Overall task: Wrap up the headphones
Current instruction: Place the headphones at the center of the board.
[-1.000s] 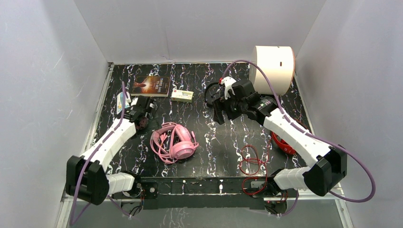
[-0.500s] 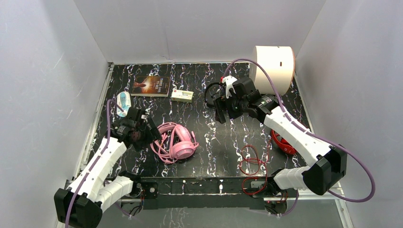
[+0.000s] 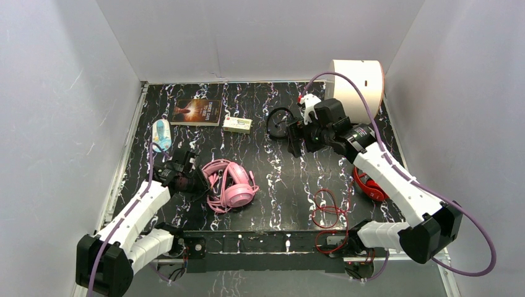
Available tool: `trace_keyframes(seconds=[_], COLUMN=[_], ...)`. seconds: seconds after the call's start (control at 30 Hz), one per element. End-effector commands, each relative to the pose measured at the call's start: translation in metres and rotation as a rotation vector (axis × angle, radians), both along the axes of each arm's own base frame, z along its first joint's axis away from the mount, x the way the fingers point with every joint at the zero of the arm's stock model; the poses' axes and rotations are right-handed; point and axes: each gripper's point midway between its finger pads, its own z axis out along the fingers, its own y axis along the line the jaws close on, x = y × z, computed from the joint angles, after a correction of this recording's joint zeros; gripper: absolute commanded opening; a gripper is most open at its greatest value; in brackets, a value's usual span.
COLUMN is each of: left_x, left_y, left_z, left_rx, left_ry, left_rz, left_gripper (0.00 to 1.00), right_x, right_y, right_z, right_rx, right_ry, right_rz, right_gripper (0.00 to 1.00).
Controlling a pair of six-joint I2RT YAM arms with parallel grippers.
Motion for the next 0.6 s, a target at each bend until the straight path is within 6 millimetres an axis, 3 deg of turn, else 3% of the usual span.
trace_keyframes(seconds=[0.0, 0.33, 0.47, 0.57], left_x=[0.005, 0.015, 0.015, 0.016], left_y=[-0.004, -0.054, -0.046, -0.023], left_z=[0.003, 0.018, 0.018, 0.012], left_rx=[-0.009, -0.230, -0.178, -0.059], left_ry=[-0.011, -0.041, -0.056, -0.058], left_rz=[-0.009, -0.092, -0.078, -0.010], left_gripper=[0.35, 0.30, 0.32, 0.45], right_x=[0.006, 0.008, 0.015, 0.025], right_y=[0.006, -0.002, -0.014, -0.035], right_z=[0.019, 0.014, 0.006, -0.005], right_rx=[0.050, 0.021, -0.015, -0.059], right_ry=[-0.058, -0.051, -0.030, 0.006], right_rz=[0.013, -0.027, -0.106, -0.217], right_gripper=[0.99, 0.99, 0.99, 0.99])
